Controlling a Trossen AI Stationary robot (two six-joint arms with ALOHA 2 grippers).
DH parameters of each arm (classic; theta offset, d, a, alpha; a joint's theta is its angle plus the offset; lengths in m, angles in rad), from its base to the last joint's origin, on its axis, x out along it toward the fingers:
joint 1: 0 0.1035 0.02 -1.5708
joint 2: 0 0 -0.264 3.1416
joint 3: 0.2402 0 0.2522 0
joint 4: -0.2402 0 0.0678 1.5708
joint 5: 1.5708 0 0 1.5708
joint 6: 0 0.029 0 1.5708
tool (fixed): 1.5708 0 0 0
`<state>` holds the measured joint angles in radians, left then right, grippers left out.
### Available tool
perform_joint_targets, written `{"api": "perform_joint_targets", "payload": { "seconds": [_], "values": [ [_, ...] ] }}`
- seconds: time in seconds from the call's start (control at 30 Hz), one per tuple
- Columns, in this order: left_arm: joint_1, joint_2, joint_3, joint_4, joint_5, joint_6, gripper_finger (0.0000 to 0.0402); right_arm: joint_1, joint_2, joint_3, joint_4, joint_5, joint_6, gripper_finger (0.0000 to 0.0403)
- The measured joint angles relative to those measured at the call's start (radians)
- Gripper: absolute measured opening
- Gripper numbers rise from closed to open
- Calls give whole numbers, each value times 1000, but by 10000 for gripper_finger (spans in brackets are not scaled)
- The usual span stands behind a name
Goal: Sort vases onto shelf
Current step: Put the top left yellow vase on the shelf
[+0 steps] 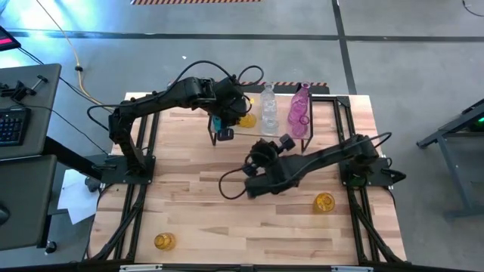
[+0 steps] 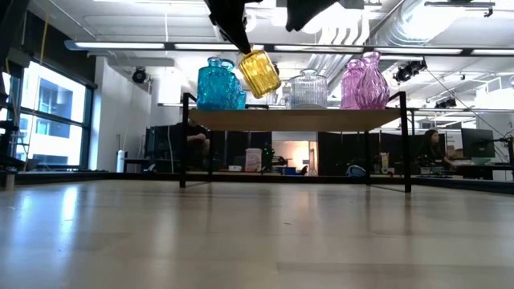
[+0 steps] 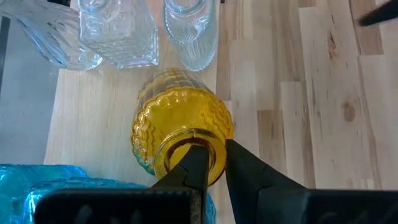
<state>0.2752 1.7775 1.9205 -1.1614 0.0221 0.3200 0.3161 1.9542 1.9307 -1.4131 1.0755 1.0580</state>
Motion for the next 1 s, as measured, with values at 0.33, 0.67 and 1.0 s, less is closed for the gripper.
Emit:
{"api": "perform_joint_targets", "payload": {
  "seconds": [0.33,0.67,1.0],
  "values": [
    [0,0,0,-1,1,8,27,-17,13,-136,199,21,-28,57],
    [0,0,0,0,2,12,27,-84,12,-148,476,-111,-355,57],
    [0,1,0,0,2,30,27,-128,3,-148,497,-217,-371,57]
  ]
}}
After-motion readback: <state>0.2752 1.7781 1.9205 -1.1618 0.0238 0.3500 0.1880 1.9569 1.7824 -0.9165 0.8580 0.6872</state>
